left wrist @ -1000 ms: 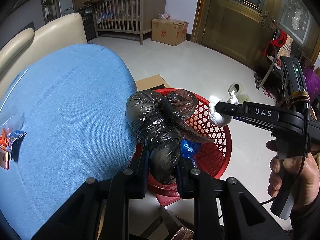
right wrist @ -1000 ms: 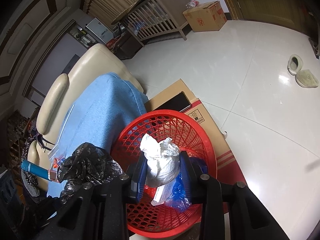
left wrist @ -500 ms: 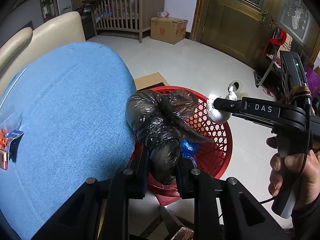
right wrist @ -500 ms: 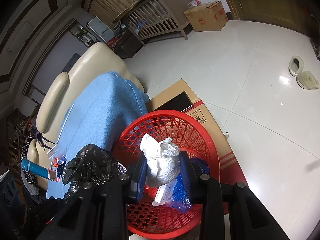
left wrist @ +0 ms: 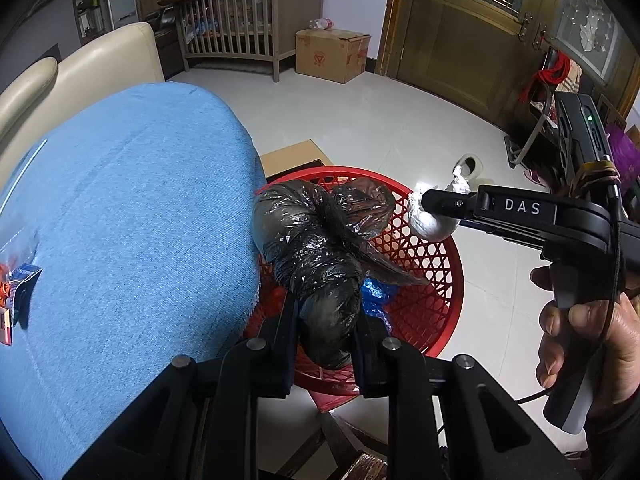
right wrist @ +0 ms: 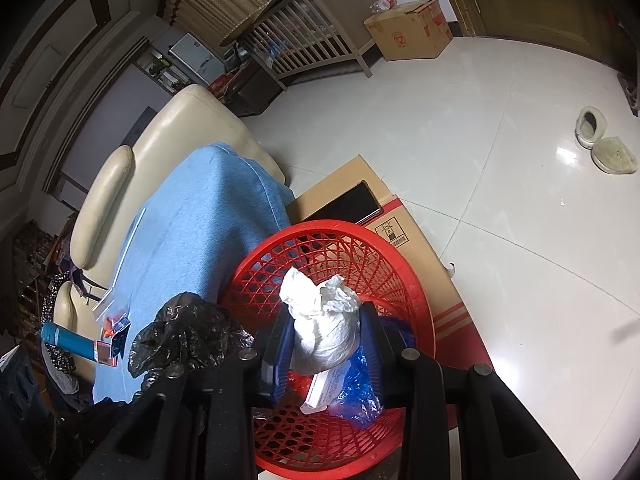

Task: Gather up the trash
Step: 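Open the right tool to drop the tissue while the left tool drops the black bags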

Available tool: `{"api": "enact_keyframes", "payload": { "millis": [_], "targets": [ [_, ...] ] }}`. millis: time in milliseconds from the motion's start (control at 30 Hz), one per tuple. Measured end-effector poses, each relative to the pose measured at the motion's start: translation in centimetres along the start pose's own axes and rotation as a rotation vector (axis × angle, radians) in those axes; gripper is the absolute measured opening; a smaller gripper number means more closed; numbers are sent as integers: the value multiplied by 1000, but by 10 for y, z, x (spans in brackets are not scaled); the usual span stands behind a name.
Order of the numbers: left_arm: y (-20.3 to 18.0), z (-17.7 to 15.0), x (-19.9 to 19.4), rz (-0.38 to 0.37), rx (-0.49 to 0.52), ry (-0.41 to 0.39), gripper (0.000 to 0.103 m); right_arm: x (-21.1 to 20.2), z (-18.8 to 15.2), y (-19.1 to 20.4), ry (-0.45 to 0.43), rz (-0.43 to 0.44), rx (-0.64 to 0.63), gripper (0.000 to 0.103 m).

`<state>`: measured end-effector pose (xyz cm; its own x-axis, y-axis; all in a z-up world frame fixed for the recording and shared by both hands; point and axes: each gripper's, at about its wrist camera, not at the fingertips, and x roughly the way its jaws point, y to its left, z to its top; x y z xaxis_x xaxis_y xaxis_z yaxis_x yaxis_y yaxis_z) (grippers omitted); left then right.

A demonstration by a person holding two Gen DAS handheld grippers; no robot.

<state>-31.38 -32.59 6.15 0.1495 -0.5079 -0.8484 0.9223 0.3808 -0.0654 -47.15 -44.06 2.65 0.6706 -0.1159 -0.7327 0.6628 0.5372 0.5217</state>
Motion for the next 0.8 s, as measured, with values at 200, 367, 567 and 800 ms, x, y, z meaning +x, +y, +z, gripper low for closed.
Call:
{"api": "enact_keyframes", "payload": {
  "millis": [200,367,567,800],
  "targets": [
    [0,0,1,0,4,4,24,1,1,-1,-4,7,6,83],
    [-1,-1,4,-2,5,8,24,-2,2,1,-20,0,-4,83],
    [-3,-1,6,1,-3,4,24,-11,5,-1,-59,-4,5,83],
    [-3,-2,8,-1,2,1,24,-20,9,-3,-93,1,12,83]
  ]
}}
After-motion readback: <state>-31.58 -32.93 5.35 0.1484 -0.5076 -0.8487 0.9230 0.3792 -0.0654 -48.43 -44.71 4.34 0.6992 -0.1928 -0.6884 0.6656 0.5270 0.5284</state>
